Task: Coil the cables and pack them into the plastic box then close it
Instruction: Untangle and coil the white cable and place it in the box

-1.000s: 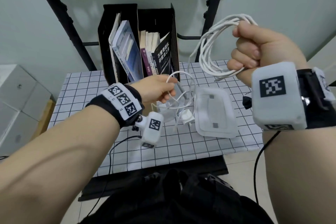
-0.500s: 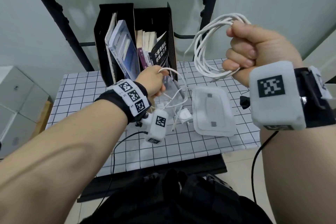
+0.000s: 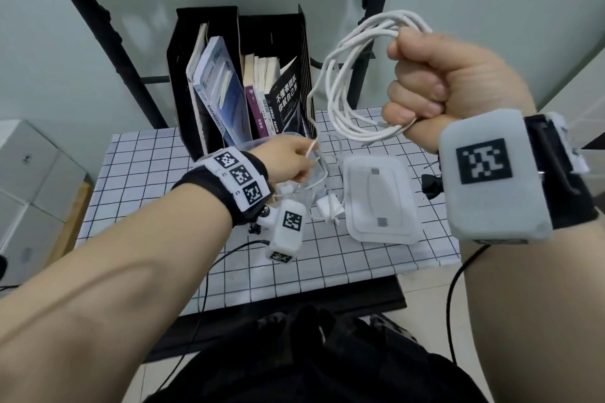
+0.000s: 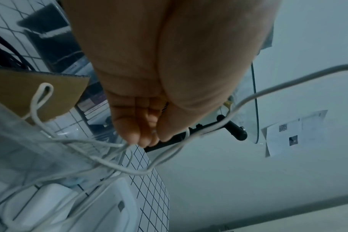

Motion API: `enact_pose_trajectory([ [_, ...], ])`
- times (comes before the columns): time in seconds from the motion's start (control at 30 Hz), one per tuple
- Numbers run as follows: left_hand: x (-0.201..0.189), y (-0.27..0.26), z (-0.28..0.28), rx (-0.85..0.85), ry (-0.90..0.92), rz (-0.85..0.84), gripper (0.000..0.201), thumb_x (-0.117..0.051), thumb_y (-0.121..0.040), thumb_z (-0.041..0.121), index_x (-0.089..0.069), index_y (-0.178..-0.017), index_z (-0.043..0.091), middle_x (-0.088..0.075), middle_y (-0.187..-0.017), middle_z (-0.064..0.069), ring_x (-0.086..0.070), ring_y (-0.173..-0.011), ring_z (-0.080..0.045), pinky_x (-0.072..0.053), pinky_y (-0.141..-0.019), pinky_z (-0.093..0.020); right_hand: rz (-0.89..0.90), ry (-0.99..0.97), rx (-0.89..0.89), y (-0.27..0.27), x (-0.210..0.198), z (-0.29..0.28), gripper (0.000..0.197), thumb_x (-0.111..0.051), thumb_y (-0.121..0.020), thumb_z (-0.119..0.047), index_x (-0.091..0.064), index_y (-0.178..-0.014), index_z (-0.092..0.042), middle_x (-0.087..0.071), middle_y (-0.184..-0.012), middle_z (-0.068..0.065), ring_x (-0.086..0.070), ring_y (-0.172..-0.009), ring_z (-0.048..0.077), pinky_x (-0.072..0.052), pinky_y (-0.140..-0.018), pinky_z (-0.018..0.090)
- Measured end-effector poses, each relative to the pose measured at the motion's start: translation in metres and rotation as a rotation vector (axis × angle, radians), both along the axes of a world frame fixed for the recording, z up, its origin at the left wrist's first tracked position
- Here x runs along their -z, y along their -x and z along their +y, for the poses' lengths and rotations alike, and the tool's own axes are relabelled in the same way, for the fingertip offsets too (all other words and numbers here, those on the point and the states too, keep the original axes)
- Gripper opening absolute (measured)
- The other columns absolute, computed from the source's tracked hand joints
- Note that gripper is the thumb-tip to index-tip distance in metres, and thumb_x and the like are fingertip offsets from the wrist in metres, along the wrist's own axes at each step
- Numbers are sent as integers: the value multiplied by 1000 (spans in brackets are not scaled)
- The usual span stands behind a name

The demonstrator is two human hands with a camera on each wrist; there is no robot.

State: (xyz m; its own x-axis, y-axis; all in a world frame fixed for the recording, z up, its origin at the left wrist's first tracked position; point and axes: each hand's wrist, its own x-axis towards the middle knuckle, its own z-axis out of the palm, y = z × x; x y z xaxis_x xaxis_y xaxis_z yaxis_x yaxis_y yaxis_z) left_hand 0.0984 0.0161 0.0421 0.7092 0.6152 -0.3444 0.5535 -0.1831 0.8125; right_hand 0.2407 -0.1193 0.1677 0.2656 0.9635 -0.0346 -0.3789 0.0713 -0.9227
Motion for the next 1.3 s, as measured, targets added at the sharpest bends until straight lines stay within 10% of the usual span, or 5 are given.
enact_pose_trajectory([
  [0.23,-9,3,-8,81,103,-213,38,-57,-85,1,-62,-116,23,-63,-125,6,-58,-114,-7,-41,-102,-27,43,12,27,-4,4,1,19,-54,-91,-20,-56,-73,-13,-23,-37,-7,-17,-32,8,-21,-43,21],
  [0.57,-32,11,-14,-214,409,-685,16,-52,-94,22,-64,-91,11,-56,-66,3,-53,-67,-14,-45,-85,-37,155,165,101,-11,41,6,29,-50,-96,-25,-55,-69,-15,-24,-37,-7,-16,-31,8,-8,-55,28],
  [0.8,-40,15,-13,-212,274,-638,40,-60,-83,45,-63,-110,16,-55,-79,3,-44,-54,-9,-47,-70,-33,171,251,59,1,56,9,33,-51,-96,-30,-50,-65,-17,-23,-38,-7,-15,-33,9,-7,-55,29],
  [0.97,-34,9,-11,-320,182,-612,43,-44,-94,52,-64,-76,19,-44,-58,-1,-34,-44,-15,-34,-46,-25,294,230,-6,12,55,14,41,-61,-85,-35,-36,-56,-22,-22,-37,-6,-14,-31,10,-8,-50,26],
  [1.3,-19,4,-17,-182,244,-563,28,-47,-98,21,-70,-85,11,-56,-68,-9,-52,-55,-14,-48,-66,-29,448,127,125,10,51,22,55,-56,-92,-36,-24,-49,-22,-19,-34,-5,-14,-29,11,-11,-42,20],
])
